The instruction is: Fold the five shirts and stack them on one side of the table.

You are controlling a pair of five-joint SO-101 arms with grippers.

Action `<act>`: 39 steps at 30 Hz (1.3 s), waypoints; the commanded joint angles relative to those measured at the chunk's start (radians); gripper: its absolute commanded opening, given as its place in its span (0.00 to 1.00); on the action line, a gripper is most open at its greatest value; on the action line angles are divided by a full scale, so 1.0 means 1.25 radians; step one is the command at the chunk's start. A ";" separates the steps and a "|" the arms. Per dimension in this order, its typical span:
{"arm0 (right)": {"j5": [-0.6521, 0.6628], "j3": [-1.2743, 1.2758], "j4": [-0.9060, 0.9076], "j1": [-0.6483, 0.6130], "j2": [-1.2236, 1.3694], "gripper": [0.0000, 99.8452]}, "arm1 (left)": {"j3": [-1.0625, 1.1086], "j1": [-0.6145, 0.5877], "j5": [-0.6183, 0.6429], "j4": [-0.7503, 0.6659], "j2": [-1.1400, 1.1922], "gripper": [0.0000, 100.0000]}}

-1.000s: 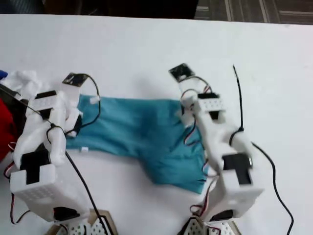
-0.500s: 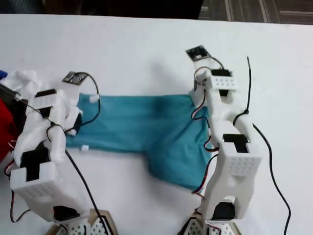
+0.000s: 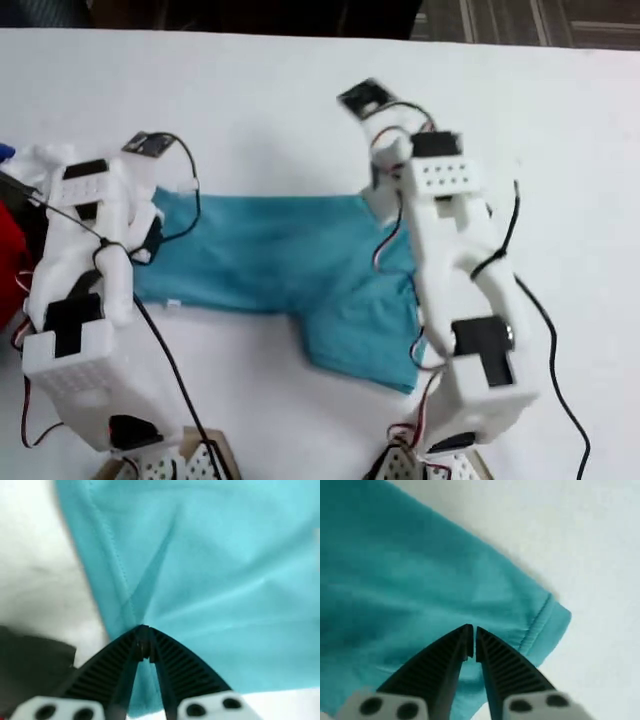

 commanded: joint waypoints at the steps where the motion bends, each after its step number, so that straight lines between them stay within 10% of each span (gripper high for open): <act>1: 0.034 0.104 0.009 -0.040 -0.110 0.02 | -0.060 -0.007 0.000 0.063 -0.007 0.03; 17: 0.082 0.628 -0.050 -0.233 -0.487 0.03 | 0.175 -0.007 -0.006 -0.185 -0.007 0.03; 24: 0.087 0.709 -0.040 -0.327 -0.497 0.21 | 0.175 -0.007 -0.001 -0.189 -0.002 0.03; 39: 0.088 0.822 -0.116 -0.355 -0.490 0.20 | 0.179 -0.007 -0.001 -0.189 -0.001 0.03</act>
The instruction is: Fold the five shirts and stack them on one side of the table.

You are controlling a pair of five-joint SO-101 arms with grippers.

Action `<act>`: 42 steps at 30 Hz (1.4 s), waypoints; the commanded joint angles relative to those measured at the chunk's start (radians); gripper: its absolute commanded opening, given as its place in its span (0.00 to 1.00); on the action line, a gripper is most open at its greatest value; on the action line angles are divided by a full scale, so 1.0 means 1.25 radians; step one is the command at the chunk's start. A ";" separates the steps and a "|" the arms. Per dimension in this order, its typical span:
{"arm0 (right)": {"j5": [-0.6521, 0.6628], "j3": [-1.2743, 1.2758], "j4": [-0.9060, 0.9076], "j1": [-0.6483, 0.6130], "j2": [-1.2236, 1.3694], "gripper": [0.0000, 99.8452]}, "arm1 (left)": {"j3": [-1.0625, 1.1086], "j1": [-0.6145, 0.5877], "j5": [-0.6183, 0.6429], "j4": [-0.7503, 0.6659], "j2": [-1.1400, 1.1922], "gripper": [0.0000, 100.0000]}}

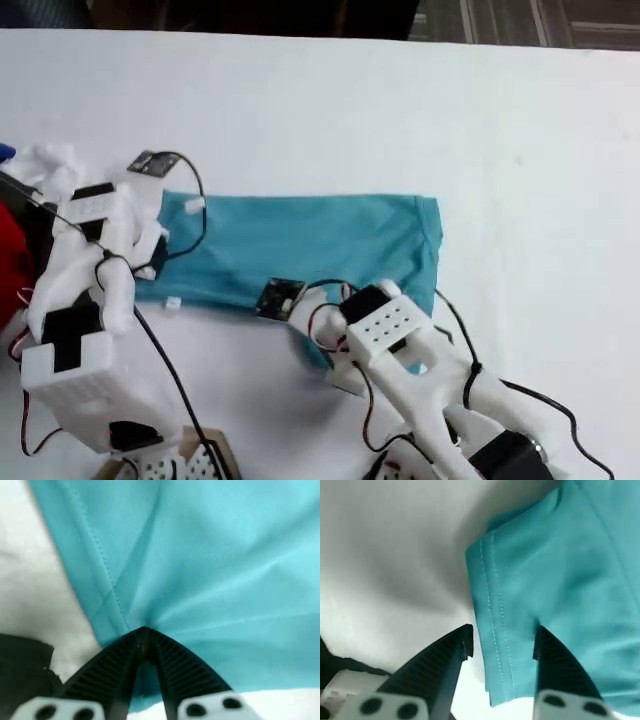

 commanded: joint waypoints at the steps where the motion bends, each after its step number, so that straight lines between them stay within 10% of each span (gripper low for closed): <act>1: 0.009 0.027 -0.051 -0.001 -0.029 0.20 | 0.003 -0.006 -0.001 -0.038 0.007 0.03; 13: 0.120 0.061 -0.100 0.085 0.117 0.20 | 0.003 -0.006 -0.001 -0.038 0.007 0.03; 21: 0.122 -0.047 -0.068 0.106 0.285 0.02 | 0.003 -0.007 -0.001 -0.038 0.007 0.03; 42: 0.126 -0.271 0.098 0.229 -0.010 0.02 | 0.003 -0.005 -0.004 -0.038 0.007 0.03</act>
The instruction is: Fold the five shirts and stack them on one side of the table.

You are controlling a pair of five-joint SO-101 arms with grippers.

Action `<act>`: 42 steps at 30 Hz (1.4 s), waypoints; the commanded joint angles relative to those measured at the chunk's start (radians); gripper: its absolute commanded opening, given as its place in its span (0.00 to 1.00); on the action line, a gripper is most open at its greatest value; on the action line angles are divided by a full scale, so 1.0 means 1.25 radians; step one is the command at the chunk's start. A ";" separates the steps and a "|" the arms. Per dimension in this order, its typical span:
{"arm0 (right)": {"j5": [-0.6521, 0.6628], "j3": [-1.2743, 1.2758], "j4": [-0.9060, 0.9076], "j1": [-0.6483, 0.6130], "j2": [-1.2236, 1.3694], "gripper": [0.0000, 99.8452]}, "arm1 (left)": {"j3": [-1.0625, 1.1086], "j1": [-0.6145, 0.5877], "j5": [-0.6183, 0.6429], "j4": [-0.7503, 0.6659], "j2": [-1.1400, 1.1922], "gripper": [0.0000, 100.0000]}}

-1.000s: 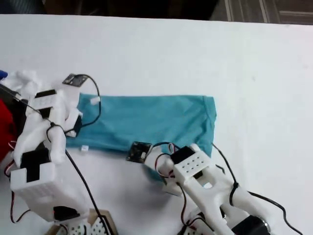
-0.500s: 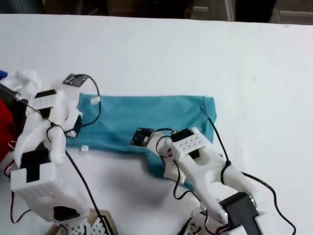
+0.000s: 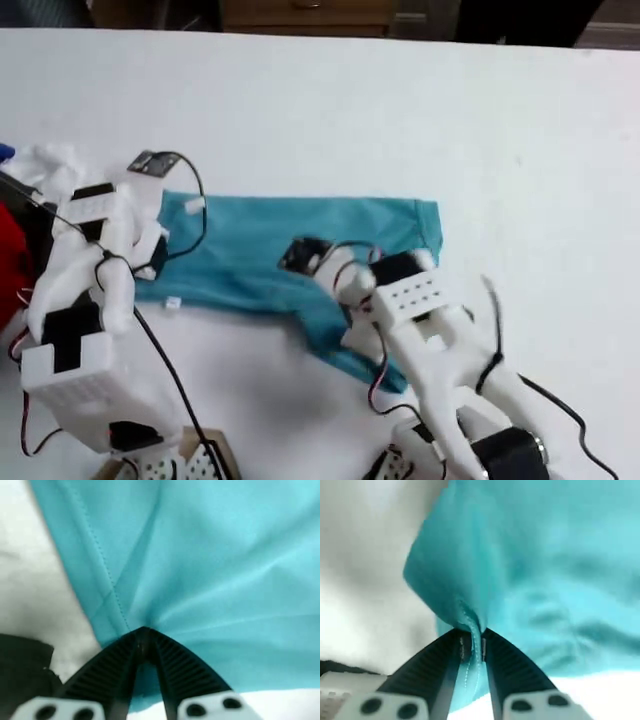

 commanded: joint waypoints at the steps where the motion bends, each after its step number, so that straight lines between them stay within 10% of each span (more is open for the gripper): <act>1: 0.069 -0.118 0.017 0.062 -0.034 0.02 | 0.001 -0.004 -0.005 -0.038 0.007 0.03; 19: 0.196 -0.551 -0.149 0.211 0.465 0.09 | 0.002 -0.002 0.000 -0.038 0.009 0.03; 27: -0.091 -0.709 -0.114 0.233 0.483 0.18 | 0.002 -0.002 0.000 -0.038 0.009 0.03; 42: -0.058 -0.670 0.311 0.129 0.361 0.15 | 0.002 -0.002 -0.001 -0.039 0.009 0.03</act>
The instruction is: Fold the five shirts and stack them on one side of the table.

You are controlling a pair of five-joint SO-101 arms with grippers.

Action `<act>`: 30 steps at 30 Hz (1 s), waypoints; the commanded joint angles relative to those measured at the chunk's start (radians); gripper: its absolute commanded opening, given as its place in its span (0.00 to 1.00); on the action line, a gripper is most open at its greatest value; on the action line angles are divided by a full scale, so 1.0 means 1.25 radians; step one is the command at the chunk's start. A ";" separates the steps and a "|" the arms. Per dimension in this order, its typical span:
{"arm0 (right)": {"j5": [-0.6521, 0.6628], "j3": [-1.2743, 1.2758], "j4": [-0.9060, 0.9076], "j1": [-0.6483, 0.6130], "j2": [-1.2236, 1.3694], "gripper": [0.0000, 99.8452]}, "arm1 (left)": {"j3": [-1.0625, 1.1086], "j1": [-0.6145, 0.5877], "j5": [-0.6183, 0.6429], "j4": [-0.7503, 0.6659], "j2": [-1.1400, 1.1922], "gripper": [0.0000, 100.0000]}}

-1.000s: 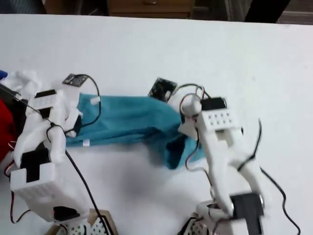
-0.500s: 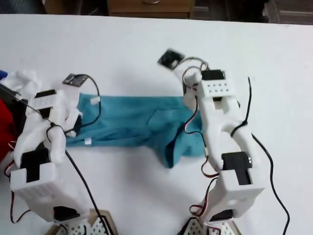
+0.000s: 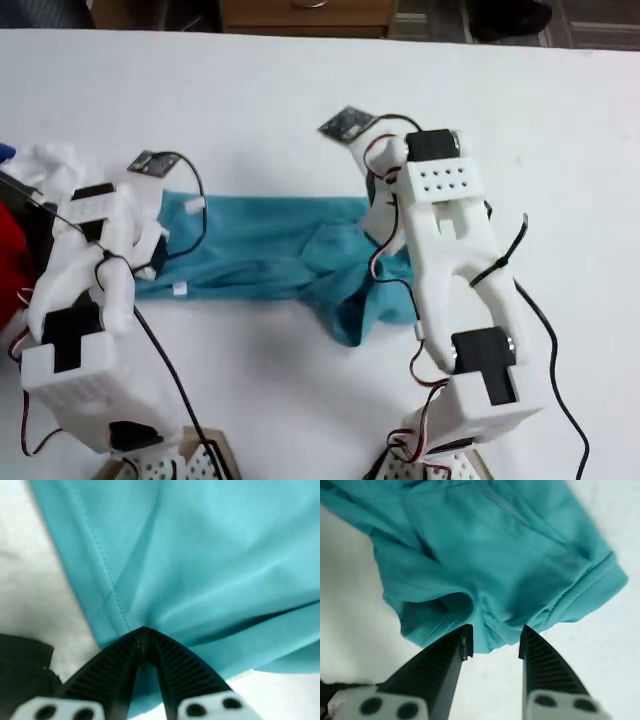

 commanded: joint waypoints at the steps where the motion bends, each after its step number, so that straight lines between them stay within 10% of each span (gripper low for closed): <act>1: 0.009 0.020 0.029 -0.020 -0.048 0.15 | 0.001 -0.002 -0.001 -0.039 0.009 0.03; 15: -0.044 0.120 0.026 -0.143 -0.040 0.25 | 0.001 -0.002 -0.001 -0.039 0.009 0.03; 30: 0.010 0.244 -0.110 -0.001 -0.047 0.20 | 0.001 -0.002 -0.001 -0.039 0.009 0.03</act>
